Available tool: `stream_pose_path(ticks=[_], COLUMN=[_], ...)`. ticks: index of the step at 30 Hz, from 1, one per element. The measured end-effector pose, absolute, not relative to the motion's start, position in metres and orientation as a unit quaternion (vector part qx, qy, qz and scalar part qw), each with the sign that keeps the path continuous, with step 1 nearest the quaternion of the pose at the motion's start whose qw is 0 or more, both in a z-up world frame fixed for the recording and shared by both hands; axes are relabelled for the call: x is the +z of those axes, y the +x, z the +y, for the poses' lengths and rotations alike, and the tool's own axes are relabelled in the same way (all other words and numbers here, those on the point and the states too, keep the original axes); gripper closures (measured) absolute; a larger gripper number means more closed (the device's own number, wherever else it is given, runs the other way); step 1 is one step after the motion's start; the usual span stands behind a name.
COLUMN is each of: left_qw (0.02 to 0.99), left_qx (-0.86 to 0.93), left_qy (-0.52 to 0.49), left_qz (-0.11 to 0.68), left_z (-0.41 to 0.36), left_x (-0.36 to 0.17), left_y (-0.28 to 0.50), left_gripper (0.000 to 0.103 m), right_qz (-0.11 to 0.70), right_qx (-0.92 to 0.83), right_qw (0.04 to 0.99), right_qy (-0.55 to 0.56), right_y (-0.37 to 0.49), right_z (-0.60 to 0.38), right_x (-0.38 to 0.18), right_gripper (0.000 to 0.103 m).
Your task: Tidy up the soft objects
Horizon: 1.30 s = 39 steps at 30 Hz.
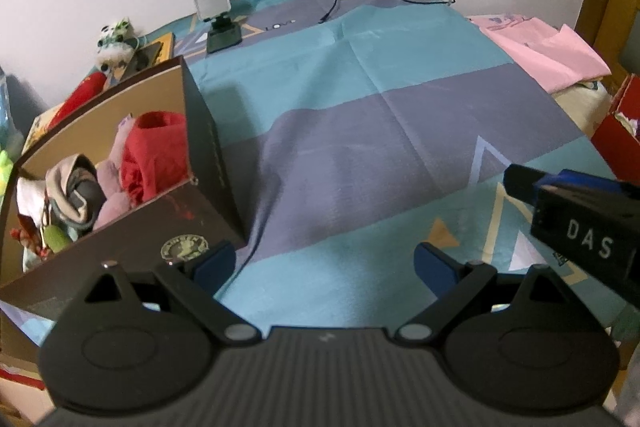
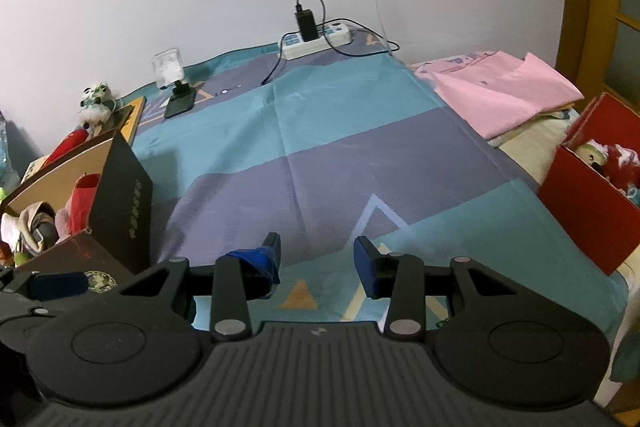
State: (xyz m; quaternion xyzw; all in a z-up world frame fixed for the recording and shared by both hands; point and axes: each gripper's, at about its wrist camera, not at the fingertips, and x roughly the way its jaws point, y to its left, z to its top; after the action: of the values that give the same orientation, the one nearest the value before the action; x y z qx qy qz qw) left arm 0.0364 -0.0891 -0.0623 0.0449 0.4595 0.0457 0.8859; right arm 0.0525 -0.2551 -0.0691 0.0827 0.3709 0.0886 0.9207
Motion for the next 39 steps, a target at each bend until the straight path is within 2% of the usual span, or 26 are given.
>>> stream_pose_path(ticks=[26,39], left_qw=[0.880,0.892], left_qx=[0.028,0.009], left_qy=[0.012,0.017], left_qz=[0.475,0.451], left_z=[-0.059,-0.033], left_x=[-0.071,-0.056], left_y=[0.038,0.036], left_gripper=[0.008,0.008], right_qz=[0.361,0.354], right_qx=[0.096,0.089], right_qw=[0.927,0.931], right_qy=[0.028,0.026], right_y=[0.058,0.058], right_z=[-0.210,-0.178], right_x=[-0.063,-0.050], right_gripper=[0.079,0.079])
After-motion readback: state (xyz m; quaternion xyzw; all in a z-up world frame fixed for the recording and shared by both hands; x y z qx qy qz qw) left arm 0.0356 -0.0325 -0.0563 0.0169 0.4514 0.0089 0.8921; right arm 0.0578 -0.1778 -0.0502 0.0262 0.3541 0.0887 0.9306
